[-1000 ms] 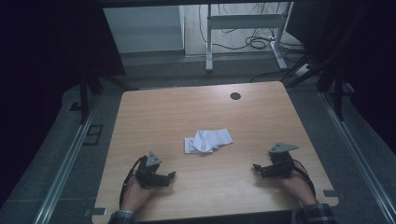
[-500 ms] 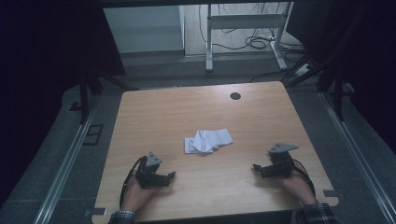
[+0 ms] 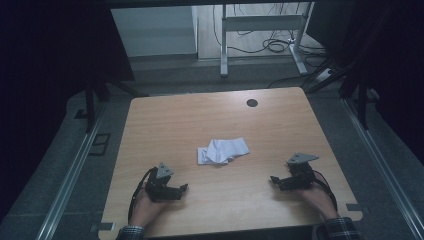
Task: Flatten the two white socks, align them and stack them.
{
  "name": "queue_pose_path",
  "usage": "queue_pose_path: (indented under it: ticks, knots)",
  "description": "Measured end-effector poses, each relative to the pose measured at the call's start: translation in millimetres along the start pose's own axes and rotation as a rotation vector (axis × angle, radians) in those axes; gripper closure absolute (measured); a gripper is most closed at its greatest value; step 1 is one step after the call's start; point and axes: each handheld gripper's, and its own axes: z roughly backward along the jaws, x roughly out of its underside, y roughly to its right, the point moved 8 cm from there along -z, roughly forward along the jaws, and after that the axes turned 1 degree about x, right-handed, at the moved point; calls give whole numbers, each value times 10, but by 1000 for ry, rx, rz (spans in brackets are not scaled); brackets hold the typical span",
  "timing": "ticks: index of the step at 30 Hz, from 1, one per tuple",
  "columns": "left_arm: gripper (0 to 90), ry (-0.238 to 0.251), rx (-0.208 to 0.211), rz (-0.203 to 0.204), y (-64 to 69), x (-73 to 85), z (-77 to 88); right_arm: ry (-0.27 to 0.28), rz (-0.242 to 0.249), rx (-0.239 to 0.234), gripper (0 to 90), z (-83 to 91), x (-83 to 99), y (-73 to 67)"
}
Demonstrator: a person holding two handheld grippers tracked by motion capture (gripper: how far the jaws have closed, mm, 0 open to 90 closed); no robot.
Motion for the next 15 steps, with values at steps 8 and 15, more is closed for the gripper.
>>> queue_pose_path:
  ticks: [8, 15]
  knots:
    - [116, 0, 0, 0, 0, 0, 0, -13, 26, -2, 73, 9, -7, -14]
    - [117, 0, -2, 1, -1, 1, 1, -12, 28, -17, 89, 29, -56, -43]
